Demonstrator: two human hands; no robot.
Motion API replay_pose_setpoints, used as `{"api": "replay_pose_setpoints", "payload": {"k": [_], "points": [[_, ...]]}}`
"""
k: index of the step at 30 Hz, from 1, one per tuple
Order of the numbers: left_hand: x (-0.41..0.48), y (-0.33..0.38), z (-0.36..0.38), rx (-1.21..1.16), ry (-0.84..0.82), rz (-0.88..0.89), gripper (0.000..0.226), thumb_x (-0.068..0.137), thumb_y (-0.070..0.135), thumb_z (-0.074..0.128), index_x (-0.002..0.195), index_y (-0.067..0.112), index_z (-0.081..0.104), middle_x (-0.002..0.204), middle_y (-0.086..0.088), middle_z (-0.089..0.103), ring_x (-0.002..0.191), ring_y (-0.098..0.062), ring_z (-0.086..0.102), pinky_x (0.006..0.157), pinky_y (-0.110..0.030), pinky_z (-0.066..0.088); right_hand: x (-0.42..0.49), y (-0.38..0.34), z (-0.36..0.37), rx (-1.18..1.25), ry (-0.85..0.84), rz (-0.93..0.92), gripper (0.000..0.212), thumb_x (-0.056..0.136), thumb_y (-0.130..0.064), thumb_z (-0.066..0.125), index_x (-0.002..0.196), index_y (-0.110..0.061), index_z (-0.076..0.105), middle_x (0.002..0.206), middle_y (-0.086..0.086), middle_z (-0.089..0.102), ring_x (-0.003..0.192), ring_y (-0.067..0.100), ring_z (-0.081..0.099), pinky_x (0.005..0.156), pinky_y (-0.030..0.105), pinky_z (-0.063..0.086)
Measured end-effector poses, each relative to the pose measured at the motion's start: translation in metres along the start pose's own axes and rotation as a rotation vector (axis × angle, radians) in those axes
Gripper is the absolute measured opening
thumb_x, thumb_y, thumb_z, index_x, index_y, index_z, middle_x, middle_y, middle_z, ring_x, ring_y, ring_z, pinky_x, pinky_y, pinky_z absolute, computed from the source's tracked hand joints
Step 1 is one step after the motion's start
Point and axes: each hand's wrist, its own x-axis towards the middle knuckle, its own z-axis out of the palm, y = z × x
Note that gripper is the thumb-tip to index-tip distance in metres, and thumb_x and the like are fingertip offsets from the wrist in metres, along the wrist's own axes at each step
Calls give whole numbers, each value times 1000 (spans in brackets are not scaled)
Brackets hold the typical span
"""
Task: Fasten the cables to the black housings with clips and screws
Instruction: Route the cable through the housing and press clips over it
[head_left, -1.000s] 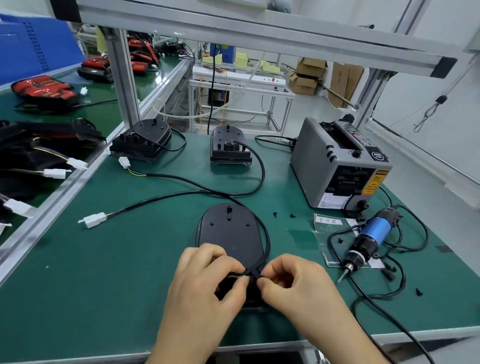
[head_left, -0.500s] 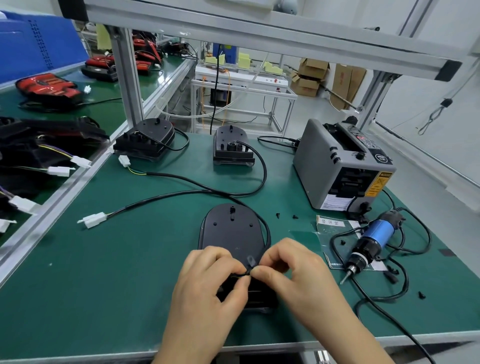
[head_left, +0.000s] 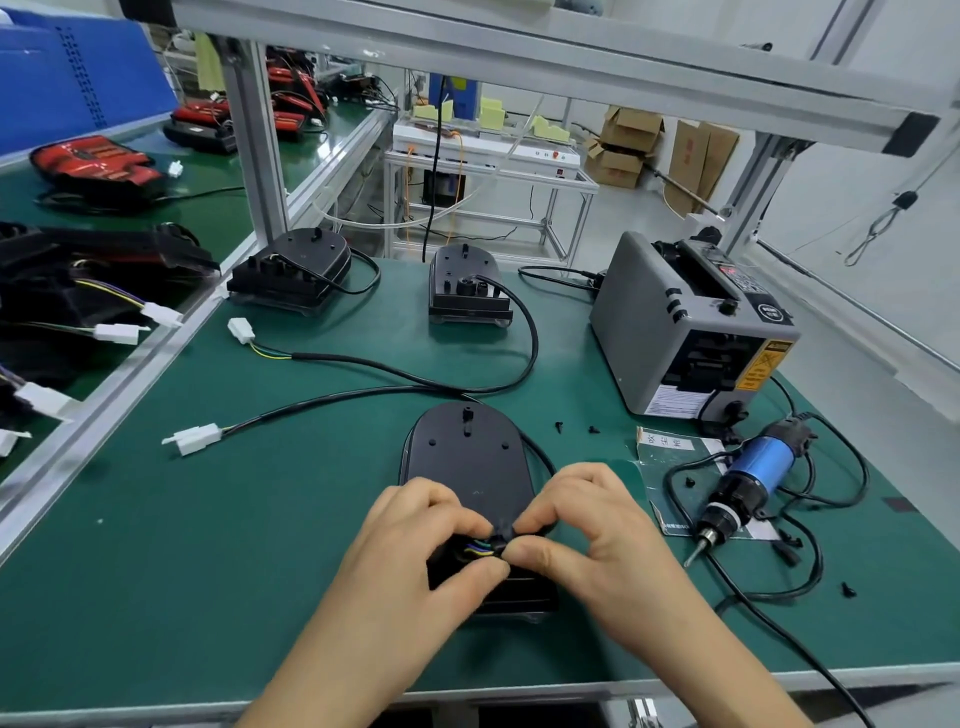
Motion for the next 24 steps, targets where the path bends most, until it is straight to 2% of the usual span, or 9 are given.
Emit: {"api": "replay_pose_setpoints", "payload": {"k": [2, 4, 6, 9, 11, 14, 17, 20, 24], "points": [[3, 1, -2, 2, -26, -2, 9, 76, 45, 70, 82, 44, 63, 100, 24, 47, 104, 0, 41, 78, -7, 29, -1, -1, -1, 14, -2, 13, 18, 66, -43, 69, 79, -31, 68, 75, -13, 61, 100, 4, 47, 85, 22, 40], [4, 1, -2, -26, -29, -4, 10, 77, 39, 73, 79, 43, 64, 99, 23, 48, 104, -1, 41, 77, -8, 29, -2, -1, -2, 23, -19, 7, 14, 70, -40, 69, 80, -32, 68, 75, -14, 61, 99, 5, 47, 84, 19, 39], [3, 3, 0, -57, -12, -11, 5, 74, 44, 68, 77, 44, 64, 99, 22, 49, 103, -2, 41, 77, -6, 29, -3, 1, -4, 25, -42, 15, 4, 76, -32, 74, 74, -29, 71, 78, -17, 61, 101, 5, 47, 85, 17, 38], [2, 5, 1, -109, 4, -36, 8, 67, 49, 62, 74, 46, 63, 101, 22, 50, 102, -2, 42, 76, -4, 29, -3, 1, -5, -22, -57, 23, 6, 79, -24, 75, 76, -27, 71, 77, -21, 60, 102, 3, 45, 87, 18, 37], [2, 6, 2, -128, 23, -52, 18, 61, 57, 63, 74, 44, 64, 100, 22, 51, 103, -2, 42, 76, -3, 29, -3, 0, -4, -45, -65, 24, 7, 80, -24, 74, 76, -28, 70, 77, -22, 60, 102, 2, 44, 88, 18, 37], [3, 9, 6, -110, 73, -64, 23, 58, 56, 66, 76, 41, 67, 99, 23, 51, 104, 0, 42, 78, -3, 28, -5, -2, -3, -51, -74, 13, 7, 81, -30, 71, 74, -31, 67, 78, -20, 59, 103, 1, 42, 87, 19, 36], [1, 9, 11, -73, 123, -27, 33, 58, 63, 56, 80, 41, 68, 102, 23, 51, 103, 0, 43, 81, -4, 29, -6, -3, -2, -61, -91, 6, 6, 80, -35, 65, 75, -33, 65, 81, -20, 57, 103, 1, 41, 88, 20, 36], [0, 9, 13, -70, 176, -14, 36, 60, 61, 54, 80, 37, 72, 100, 20, 54, 101, 0, 45, 83, -6, 31, -5, -2, -3, -52, -118, 24, 16, 84, -29, 68, 73, -38, 61, 84, -19, 56, 105, 0, 39, 90, 18, 35], [-3, 8, 18, -51, 257, -3, 32, 61, 58, 58, 79, 35, 72, 87, 19, 59, 103, 2, 43, 85, -3, 29, -4, -4, -6, 13, -174, 88, 25, 84, -27, 69, 69, -42, 56, 86, -20, 56, 107, -3, 38, 91, 12, 31]]}}
